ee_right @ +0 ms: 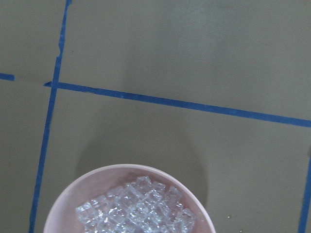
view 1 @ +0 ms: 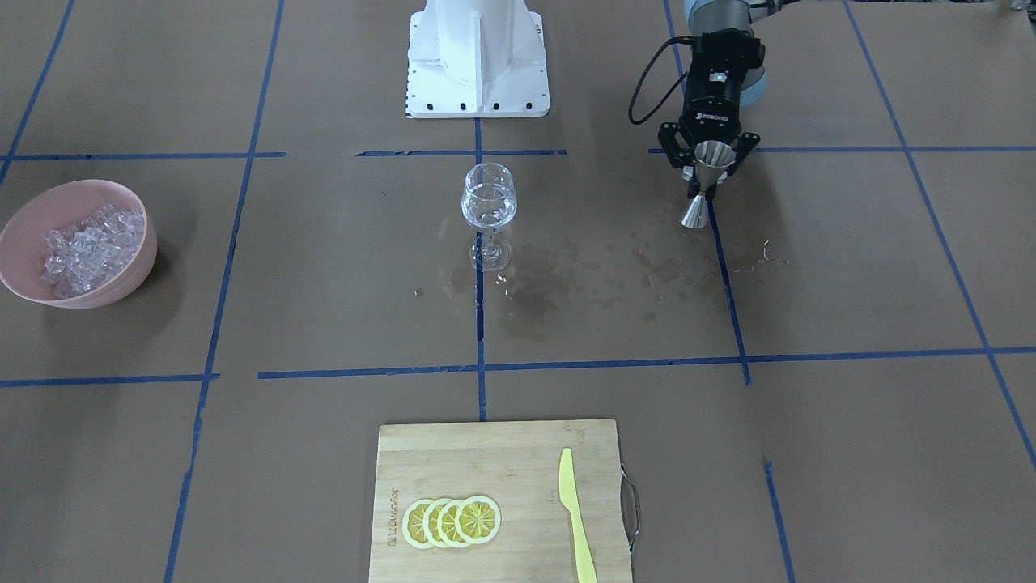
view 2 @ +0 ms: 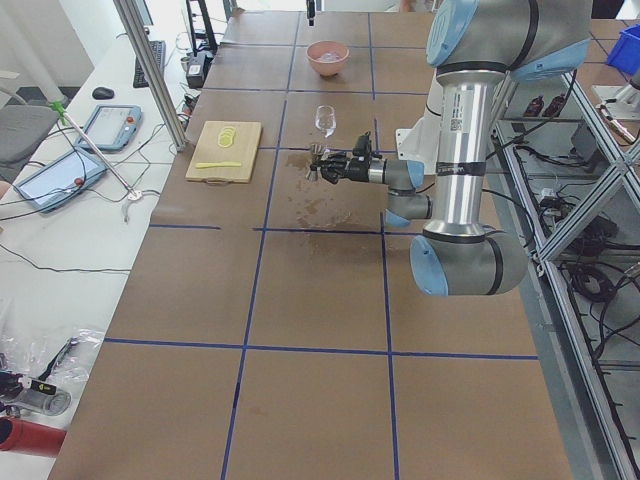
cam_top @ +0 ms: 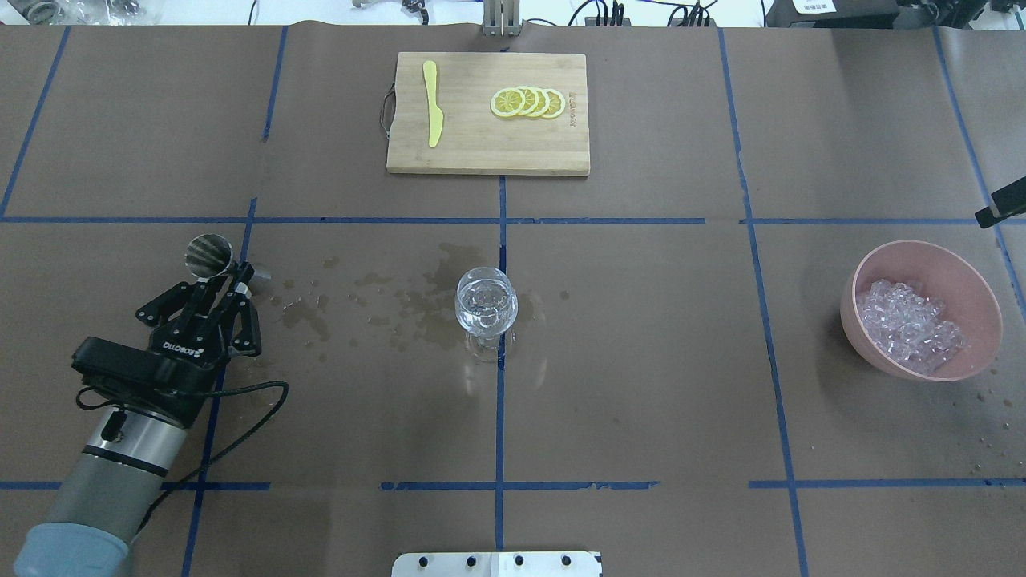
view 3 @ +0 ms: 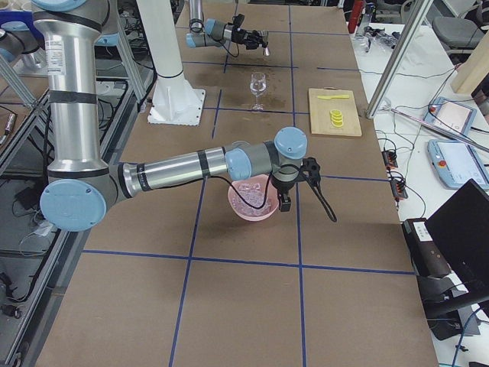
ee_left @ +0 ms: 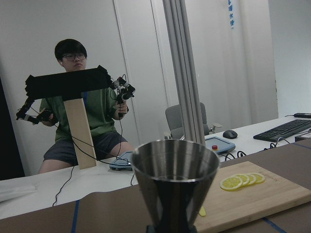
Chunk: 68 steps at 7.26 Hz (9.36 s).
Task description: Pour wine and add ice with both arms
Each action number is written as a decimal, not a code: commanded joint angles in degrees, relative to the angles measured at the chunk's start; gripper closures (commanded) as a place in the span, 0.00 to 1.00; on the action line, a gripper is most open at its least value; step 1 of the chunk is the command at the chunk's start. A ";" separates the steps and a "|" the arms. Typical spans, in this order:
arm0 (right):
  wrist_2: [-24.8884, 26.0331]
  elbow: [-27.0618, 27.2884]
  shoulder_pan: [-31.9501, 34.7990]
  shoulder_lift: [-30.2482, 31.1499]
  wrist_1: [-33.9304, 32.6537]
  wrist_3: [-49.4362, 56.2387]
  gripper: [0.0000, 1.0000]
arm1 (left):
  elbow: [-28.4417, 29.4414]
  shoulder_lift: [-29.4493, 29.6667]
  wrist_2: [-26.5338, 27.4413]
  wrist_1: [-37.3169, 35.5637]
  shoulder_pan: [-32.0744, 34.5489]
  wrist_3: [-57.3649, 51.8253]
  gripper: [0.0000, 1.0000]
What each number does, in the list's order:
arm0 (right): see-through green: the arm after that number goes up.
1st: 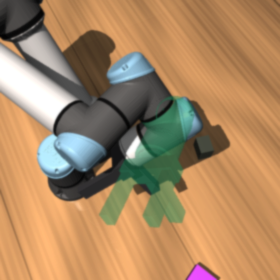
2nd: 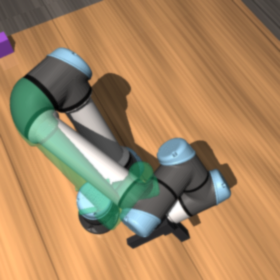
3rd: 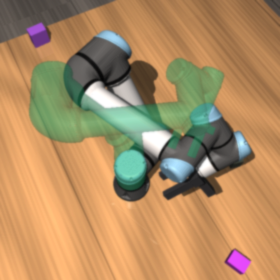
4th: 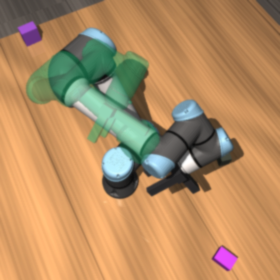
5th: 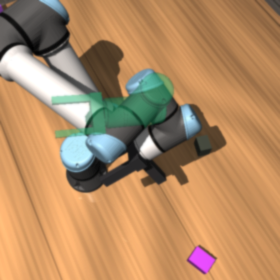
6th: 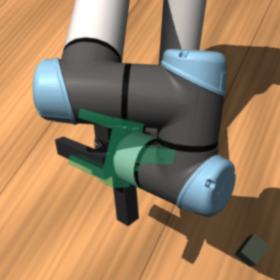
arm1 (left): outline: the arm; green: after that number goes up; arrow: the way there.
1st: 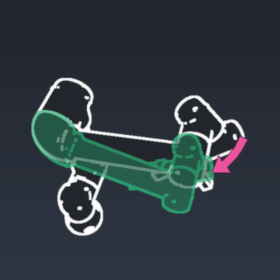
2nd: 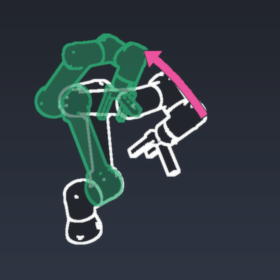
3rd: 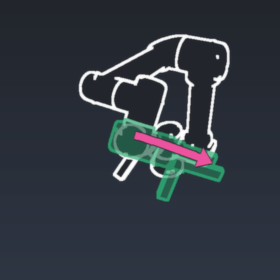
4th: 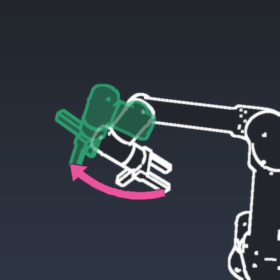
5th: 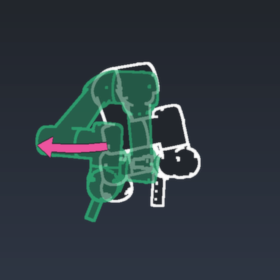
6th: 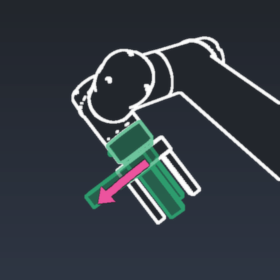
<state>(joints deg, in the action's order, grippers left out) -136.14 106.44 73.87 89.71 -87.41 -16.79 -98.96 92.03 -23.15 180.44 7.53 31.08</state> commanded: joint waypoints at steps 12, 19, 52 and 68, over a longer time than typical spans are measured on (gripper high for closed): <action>12.30 -1.66 -19.03 8.83 26.59 -30.58 0.18 | 6.58 -8.19 -8.66 2.90 1.53 20.16 1.00; 11.08 1.82 -18.41 10.23 26.33 -30.58 1.00 | 6.93 -10.80 -8.75 2.73 1.61 21.03 1.00; 35.77 -1.15 -46.45 -49.90 -15.60 -78.13 1.00 | 7.11 -29.45 -33.89 4.66 1.53 17.43 0.00; 17.68 18.19 -17.12 -15.28 -18.06 -32.73 0.00 | 4.84 -16.13 -115.28 -33.83 72.07 -18.35 0.00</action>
<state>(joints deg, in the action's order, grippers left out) -116.12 124.67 52.48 71.97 -105.47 -55.90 -93.09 71.79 -136.49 157.00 75.92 11.93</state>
